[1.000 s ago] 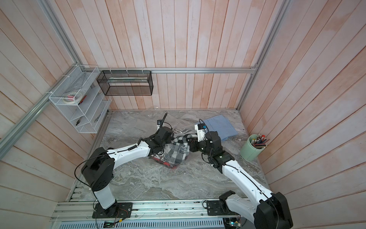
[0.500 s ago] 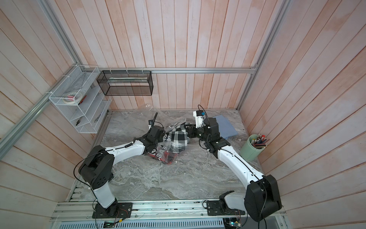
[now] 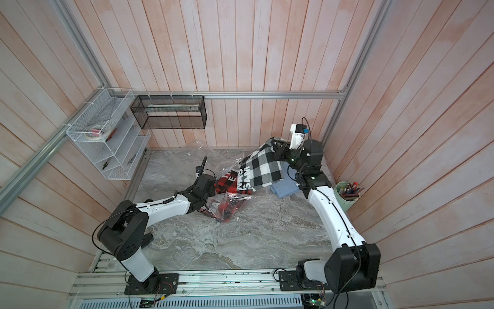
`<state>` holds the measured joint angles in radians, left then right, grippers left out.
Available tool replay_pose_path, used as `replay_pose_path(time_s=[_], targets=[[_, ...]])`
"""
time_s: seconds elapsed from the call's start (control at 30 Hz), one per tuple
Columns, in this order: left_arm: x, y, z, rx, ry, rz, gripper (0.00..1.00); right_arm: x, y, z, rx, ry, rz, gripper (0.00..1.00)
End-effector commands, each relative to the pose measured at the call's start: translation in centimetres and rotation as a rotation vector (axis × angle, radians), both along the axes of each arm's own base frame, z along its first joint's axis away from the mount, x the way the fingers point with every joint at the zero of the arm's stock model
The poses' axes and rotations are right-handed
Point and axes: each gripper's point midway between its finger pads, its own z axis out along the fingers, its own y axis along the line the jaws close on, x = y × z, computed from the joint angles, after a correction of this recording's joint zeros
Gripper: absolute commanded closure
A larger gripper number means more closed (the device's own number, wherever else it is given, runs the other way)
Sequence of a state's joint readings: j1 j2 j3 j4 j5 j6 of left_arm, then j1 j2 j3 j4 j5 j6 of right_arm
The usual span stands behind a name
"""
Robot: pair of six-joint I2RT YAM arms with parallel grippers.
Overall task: Take the shirt out of the vacuum bag
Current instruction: Take out the shirt from the vacuum bag, then place the shirt at the center of the board.
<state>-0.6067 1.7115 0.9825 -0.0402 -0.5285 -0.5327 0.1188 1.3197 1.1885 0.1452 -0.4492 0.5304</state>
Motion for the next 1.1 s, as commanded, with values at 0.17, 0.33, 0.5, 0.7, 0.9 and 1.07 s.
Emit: replay_pose_path(time_s=[0.17, 0.33, 0.5, 0.7, 0.9, 1.07], targets=[[-2.9, 2.8, -2.3, 0.047, 0.093, 0.041, 1.00, 2.9, -4.5, 4.5, 0.092, -0.120, -0.089, 1.00], [-3.6, 2.8, -2.4, 0.035, 0.111, 0.033, 1.00, 5.5, -5.8, 4.3, 0.100, -0.111, -0.122, 1.00], [-4.2, 2.9, -2.3, 0.016, 0.119, 0.034, 1.00, 8.2, -6.6, 3.4, 0.094, -0.104, -0.152, 1.00], [-4.9, 2.9, -2.0, 0.003, 0.120, 0.028, 1.00, 11.7, -7.5, 1.6, 0.073, -0.083, -0.175, 1.00], [-5.1, 2.9, -1.9, -0.010, 0.115, 0.026, 1.00, 14.0, -7.7, -0.4, 0.065, -0.067, -0.169, 1.00], [-5.1, 2.5, -2.1, -0.017, 0.121, 0.015, 1.00, 15.1, -8.1, -4.1, 0.068, -0.029, -0.180, 1.00]])
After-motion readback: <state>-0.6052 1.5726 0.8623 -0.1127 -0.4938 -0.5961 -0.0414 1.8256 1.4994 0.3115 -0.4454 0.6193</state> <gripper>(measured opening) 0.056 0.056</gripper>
